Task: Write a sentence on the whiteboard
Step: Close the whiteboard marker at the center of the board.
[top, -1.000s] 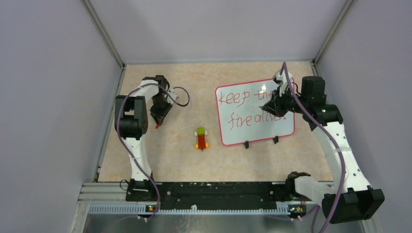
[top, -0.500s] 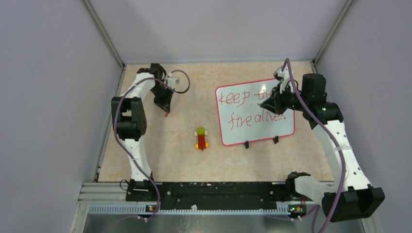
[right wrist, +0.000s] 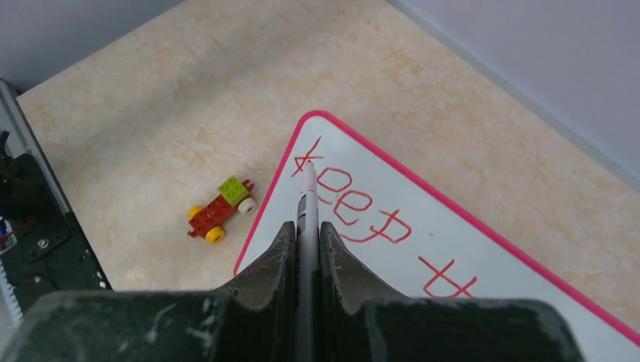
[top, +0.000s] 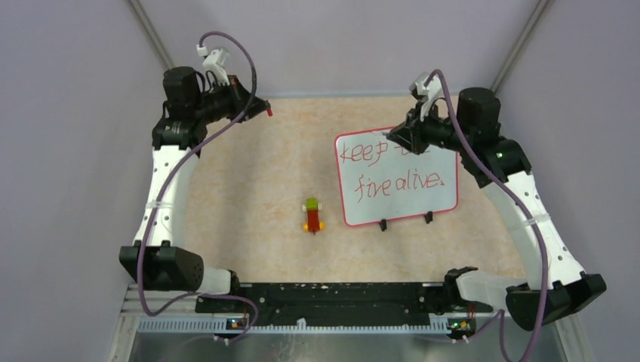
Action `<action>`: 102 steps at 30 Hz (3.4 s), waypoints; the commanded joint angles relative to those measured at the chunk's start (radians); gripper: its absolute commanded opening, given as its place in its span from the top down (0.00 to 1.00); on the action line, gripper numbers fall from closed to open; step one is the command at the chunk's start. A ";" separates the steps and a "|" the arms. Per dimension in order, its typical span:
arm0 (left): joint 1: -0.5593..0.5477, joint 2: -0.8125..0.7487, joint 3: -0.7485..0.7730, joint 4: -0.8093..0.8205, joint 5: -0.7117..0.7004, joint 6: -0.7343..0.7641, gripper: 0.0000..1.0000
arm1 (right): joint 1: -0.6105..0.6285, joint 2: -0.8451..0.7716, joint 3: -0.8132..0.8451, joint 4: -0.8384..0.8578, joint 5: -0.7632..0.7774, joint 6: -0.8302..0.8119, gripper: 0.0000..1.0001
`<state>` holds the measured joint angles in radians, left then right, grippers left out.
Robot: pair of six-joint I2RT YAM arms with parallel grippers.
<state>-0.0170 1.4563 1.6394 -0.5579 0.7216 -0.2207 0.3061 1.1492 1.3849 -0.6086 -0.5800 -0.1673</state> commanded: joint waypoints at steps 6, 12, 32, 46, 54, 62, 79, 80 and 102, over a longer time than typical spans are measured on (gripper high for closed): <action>0.035 -0.144 -0.272 0.533 0.233 -0.634 1.00 | 0.257 0.014 0.114 0.212 0.341 -0.175 1.00; 0.053 -0.209 -0.577 1.120 0.329 -1.156 1.00 | 0.621 -0.092 -0.125 0.654 0.698 -0.641 1.00; 0.022 -0.274 -0.863 1.692 0.368 -1.669 1.00 | 1.005 -0.034 -0.566 1.220 0.942 -1.488 1.00; -0.033 -0.253 -0.872 1.750 0.306 -1.667 1.00 | 1.049 0.048 -0.557 1.281 0.985 -1.572 1.00; -0.051 -0.246 -0.865 1.736 0.311 -1.656 1.00 | 1.058 0.063 -0.546 1.277 0.991 -1.575 1.00; -0.055 -0.244 -0.857 1.702 0.324 -1.623 1.00 | 1.060 0.059 -0.544 1.272 1.008 -1.579 1.00; -0.066 -0.246 -0.851 1.652 0.342 -1.579 1.00 | 1.059 0.048 -0.543 1.260 1.020 -1.588 1.00; -0.069 -0.247 -0.851 1.652 0.342 -1.579 1.00 | 1.059 0.047 -0.543 1.261 1.019 -1.589 1.00; -0.149 -0.257 -0.879 1.608 0.336 -1.560 1.00 | 1.055 0.184 -0.515 1.376 1.138 -1.759 1.00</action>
<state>-0.1356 1.2167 0.7681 1.0210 1.0420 -1.7889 1.3533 1.2720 0.8253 0.6689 0.4808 -1.8336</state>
